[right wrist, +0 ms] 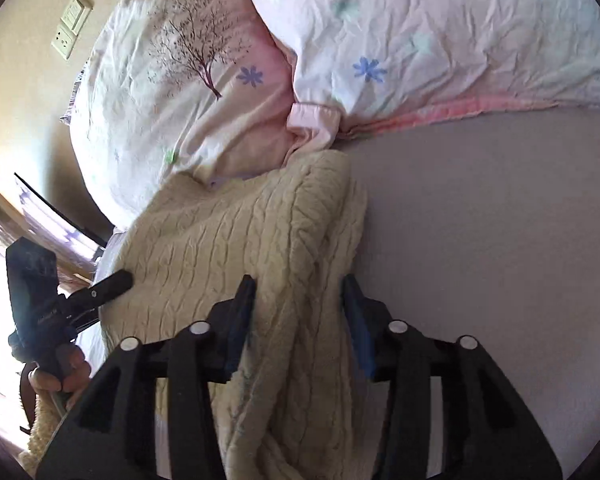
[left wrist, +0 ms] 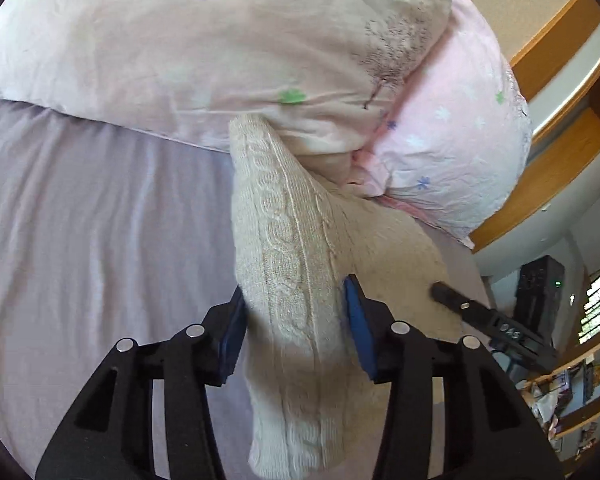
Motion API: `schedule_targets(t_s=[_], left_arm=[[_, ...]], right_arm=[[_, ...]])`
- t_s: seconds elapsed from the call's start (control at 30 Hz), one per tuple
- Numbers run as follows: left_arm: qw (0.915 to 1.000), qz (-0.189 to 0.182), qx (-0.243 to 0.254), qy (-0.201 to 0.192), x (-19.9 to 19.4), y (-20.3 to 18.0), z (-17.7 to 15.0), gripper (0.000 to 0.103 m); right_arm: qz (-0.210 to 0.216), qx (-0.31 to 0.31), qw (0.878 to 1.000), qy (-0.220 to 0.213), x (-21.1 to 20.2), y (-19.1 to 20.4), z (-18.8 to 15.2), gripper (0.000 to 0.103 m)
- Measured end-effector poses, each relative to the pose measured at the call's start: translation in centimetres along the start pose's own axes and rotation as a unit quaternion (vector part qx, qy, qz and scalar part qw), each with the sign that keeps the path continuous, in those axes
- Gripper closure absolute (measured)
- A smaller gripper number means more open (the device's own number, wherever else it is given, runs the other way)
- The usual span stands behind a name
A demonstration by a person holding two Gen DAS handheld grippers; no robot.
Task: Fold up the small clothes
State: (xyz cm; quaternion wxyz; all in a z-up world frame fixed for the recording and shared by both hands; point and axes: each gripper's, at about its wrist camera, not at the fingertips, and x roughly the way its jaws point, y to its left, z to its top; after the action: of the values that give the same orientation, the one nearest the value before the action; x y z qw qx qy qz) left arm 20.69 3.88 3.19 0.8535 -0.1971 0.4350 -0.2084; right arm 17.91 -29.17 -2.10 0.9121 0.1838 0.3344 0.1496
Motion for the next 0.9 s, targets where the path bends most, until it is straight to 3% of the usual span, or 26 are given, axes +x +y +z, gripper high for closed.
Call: schedule_targets(t_s=[0.03, 0.07, 0.1, 0.13, 0.17, 0.2, 0.3, 0.33, 0.4, 0.43, 0.47, 0.5, 0.57, 0.7, 0.9], left_arm=[[0.9993, 0.025, 0.015, -0.023, -1.4, 0.3, -0.6, 0.053], [0.9973, 0.050, 0.035, -0.041, -2.3, 0.0, -1.1, 0.040], [0.9944, 0.072, 0.054, -0.055, -3.6, -0.2, -1.9, 0.030], [0.9916, 0.088, 0.069, -0.065, -4.6, -0.5, -2.6, 0.028], [0.9895, 0.096, 0.083, -0.069, -5.4, -0.9, -3.6, 0.025], [0.9884, 0.098, 0.095, -0.067, -6.2, -1.1, -4.6, 0.020], [0.9846, 0.120, 0.117, -0.049, -6.3, -2.6, -7.3, 0.007], [0.9817, 0.135, 0.126, -0.045, -6.2, -3.0, -8.1, 0.005], [0.9741, 0.167, 0.145, -0.048, -6.1, -3.7, -9.4, 0.001], [0.9701, 0.180, 0.154, -0.052, -6.1, -4.0, -10.0, 0.001], [0.9684, 0.184, 0.160, -0.053, -6.2, -4.1, -10.6, 0.001], [0.9688, 0.183, 0.160, -0.047, -6.0, -4.2, -10.9, 0.001], [0.9706, 0.184, 0.153, -0.023, -5.3, -4.1, -11.2, 0.001], [0.9642, 0.208, 0.163, 0.017, -2.8, -4.1, -12.0, 0.001], [0.9600, 0.229, 0.158, 0.029, -1.3, -4.0, -12.7, 0.001]], right_arm=[[0.023, -0.001, 0.999, -0.025, -1.9, 0.3, -0.3, 0.038], [0.066, 0.003, 0.997, -0.035, -3.3, 0.5, -0.8, 0.027], [0.114, 0.006, 0.993, -0.027, -4.0, 0.9, -1.1, 0.023], [0.159, 0.006, 0.987, -0.006, -4.2, 1.4, -1.6, 0.019], [0.192, 0.004, 0.981, 0.020, -4.1, 2.0, -2.4, 0.017], [0.198, 0.002, 0.979, 0.043, -3.4, 2.5, -2.9, 0.016], [0.099, 0.011, 0.992, 0.073, -0.3, 2.3, -3.7, 0.017], [0.087, 0.025, 0.993, 0.070, 0.3, 1.6, -3.8, 0.024], [0.097, 0.045, 0.993, 0.049, -0.8, 1.4, -3.8, 0.025], [0.095, 0.037, 0.994, 0.038, -1.8, 1.9, -4.2, 0.021], [0.083, 0.020, 0.996, 0.019, -3.0, 2.4, -4.7, 0.009], [0.064, 0.001, 0.998, 0.000, -4.1, 3.1, -5.5, 0.003], [0.018, -0.033, 0.999, -0.019, -5.8, 4.1, -7.4, 0.002], [-0.094, -0.058, 0.994, -0.018, -5.8, 4.6, -10.8, 0.002], [-0.185, -0.065, 0.980, 0.031, -2.4, 4.3, -12.7, 0.002]])
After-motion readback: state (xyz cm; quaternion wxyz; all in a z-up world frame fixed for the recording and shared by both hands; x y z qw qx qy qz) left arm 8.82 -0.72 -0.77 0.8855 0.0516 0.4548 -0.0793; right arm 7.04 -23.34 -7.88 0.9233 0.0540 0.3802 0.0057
